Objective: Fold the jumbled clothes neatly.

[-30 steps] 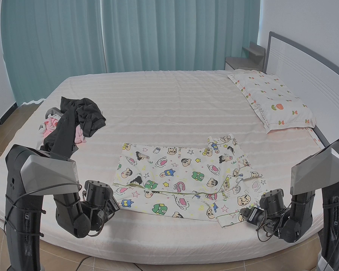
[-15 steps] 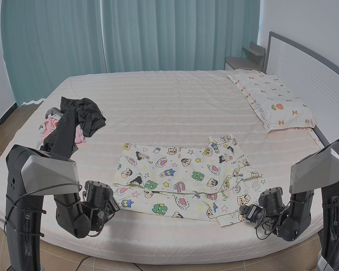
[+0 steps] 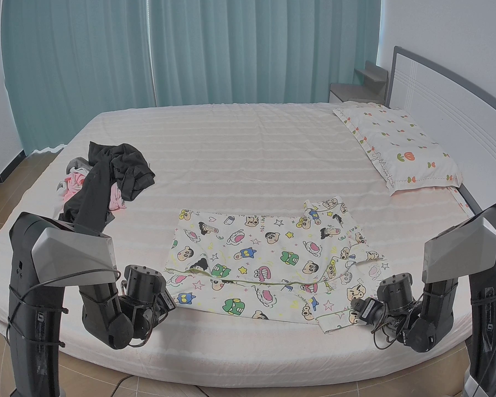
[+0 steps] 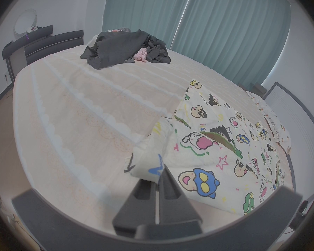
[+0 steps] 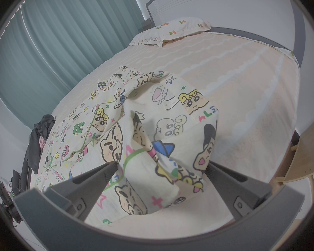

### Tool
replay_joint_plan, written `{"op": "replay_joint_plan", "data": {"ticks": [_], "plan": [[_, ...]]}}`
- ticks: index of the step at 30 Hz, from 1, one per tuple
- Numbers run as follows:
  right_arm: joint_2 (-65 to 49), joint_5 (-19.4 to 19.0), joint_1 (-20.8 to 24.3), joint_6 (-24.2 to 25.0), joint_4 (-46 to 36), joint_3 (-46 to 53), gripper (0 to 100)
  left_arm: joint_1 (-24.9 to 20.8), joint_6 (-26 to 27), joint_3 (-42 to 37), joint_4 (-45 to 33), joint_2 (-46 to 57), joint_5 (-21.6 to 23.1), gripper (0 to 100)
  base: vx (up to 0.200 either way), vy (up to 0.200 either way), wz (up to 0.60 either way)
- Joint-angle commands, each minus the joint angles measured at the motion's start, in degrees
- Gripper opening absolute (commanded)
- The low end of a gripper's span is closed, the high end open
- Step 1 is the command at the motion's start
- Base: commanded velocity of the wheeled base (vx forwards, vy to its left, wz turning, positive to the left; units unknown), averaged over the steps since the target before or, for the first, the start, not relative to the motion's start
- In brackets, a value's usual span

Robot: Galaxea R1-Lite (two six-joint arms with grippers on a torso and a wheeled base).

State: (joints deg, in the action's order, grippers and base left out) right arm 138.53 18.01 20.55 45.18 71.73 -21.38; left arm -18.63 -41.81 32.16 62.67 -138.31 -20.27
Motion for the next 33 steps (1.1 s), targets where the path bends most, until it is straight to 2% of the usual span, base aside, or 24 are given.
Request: {"op": "replay_joint_plan", "data": {"ticks": [1,2,3,13,20,26,33], "plan": [[0.6,0.4,0.0,0.0,0.1,-0.6,100,0.0,0.0,0.0,0.0,0.1,0.0,0,0.0,0.0,0.0],[0.7,0.4,0.1,0.0,0.1,-0.6,100,-0.1,0.0,0.0,0.0,0.1,0.0,0,0.0,0.0,0.0],[0.7,0.4,0.1,0.0,0.1,-0.6,0,-0.1,0.0,0.0,0.0,0.1,0.1,0,0.0,0.0,0.0],[0.4,0.3,0.0,0.2,0.3,-0.4,0,-0.5,0.2,0.0,-0.1,0.1,0.0,0,0.0,0.0,0.0],[-2.7,0.3,-0.4,0.2,0.2,0.8,0,-0.4,3.2,-2.1,-0.2,0.8,0.0,0,0.0,0.0,0.0],[-5.6,-0.9,-2.4,0.0,0.0,2.7,0,-0.8,4.2,-4.0,-0.4,2.6,0.0,0,0.0,0.0,0.0],[-8.0,-4.1,-3.4,-0.1,-0.1,5.8,0,-1.9,5.5,-7.7,-0.4,4.5,0.1,0,0.0,0.0,0.0]]}}
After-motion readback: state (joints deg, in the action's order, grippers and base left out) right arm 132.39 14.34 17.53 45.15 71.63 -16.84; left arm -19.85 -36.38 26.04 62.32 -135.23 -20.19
